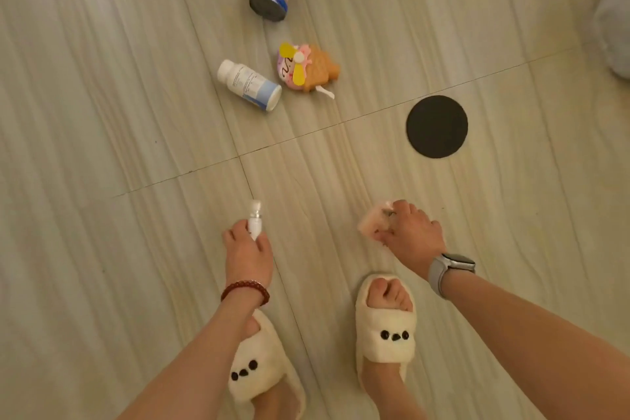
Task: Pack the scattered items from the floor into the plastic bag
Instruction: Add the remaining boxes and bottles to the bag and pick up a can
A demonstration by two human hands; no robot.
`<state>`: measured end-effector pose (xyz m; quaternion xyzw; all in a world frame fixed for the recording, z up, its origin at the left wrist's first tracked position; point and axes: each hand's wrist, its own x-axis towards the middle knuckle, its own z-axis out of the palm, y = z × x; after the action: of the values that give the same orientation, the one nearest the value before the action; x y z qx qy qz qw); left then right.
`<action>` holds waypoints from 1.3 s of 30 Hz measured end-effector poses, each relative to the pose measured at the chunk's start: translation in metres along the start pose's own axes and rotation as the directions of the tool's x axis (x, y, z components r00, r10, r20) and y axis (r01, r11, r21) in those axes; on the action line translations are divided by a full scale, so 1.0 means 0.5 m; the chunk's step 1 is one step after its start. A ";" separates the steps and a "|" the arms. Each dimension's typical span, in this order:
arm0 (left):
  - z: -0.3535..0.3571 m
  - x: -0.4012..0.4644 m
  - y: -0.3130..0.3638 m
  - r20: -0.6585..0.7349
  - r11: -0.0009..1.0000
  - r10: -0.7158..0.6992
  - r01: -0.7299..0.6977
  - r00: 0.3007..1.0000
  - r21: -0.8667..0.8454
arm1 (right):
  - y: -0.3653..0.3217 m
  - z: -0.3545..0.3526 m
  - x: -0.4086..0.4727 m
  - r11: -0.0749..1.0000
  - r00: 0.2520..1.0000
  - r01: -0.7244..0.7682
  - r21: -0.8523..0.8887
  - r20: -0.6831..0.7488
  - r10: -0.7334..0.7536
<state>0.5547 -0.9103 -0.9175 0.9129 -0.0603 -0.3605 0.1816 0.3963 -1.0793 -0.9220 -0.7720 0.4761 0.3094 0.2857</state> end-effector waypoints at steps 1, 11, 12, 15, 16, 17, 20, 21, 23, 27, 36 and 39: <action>-0.008 -0.040 0.035 0.054 0.999 -0.001 0.004 0.999 -0.046 | -0.007 -0.024 -0.035 0.986 0.998 -0.058 0.156 0.012 0.057; -0.182 -0.405 0.532 0.293 0.983 0.184 -0.184 0.938 -0.029 | 0.104 -0.436 -0.359 0.454 0.908 -0.228 0.861 0.020 0.417; -0.194 -0.435 0.590 0.299 0.977 0.208 -0.215 0.931 -0.012 | 0.131 -0.487 -0.387 0.425 0.892 -0.205 0.882 -0.010 0.451; -0.202 -0.503 0.753 0.311 0.960 0.259 -0.280 0.914 0.023 | 0.223 -0.624 -0.458 0.343 0.838 -0.135 0.930 -0.078 0.541; -0.196 -0.524 0.804 0.316 0.956 0.270 -0.291 0.909 0.021 | 0.256 -0.664 -0.482 0.308 0.823 -0.123 0.944 -0.076 0.563; -0.186 -0.544 0.856 0.326 0.954 0.282 -0.299 0.902 0.003 | 0.289 -0.706 -0.504 0.274 0.812 -0.099 0.957 -0.081 0.578; -0.154 -0.598 0.998 0.343 0.950 0.309 -0.302 0.887 -0.074 | 0.375 -0.820 -0.543 0.219 0.768 -0.025 0.975 -0.121 0.628; -0.140 -0.617 1.044 0.347 0.951 0.308 -0.288 0.886 -0.110 | 0.405 -0.857 -0.550 0.205 0.743 -0.009 0.979 -0.131 0.657; -0.113 -0.644 1.121 0.366 0.949 0.310 -0.267 0.877 -0.165 | 0.460 -0.921 -0.550 0.171 0.697 0.020 0.985 -0.137 0.704; -0.056 -0.654 1.265 0.401 0.933 0.346 -0.266 0.848 -0.241 | 0.554 -1.050 -0.493 0.128 0.669 0.057 0.990 -0.133 0.732; 0.212 -0.425 1.571 0.421 0.962 0.265 -0.266 0.867 -0.058 | 0.743 -1.257 -0.084 0.326 0.707 0.008 0.945 -0.236 0.667; 0.324 -0.341 1.609 0.404 0.975 0.212 -0.222 0.890 -0.022 | 0.801 -1.268 0.067 0.506 0.752 -0.002 0.863 -0.332 0.570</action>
<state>0.3364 -1.6615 -0.6164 0.8084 -0.2025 -0.5180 0.1930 0.1734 -1.7179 -0.5967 -0.5049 0.7536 -0.1552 0.3911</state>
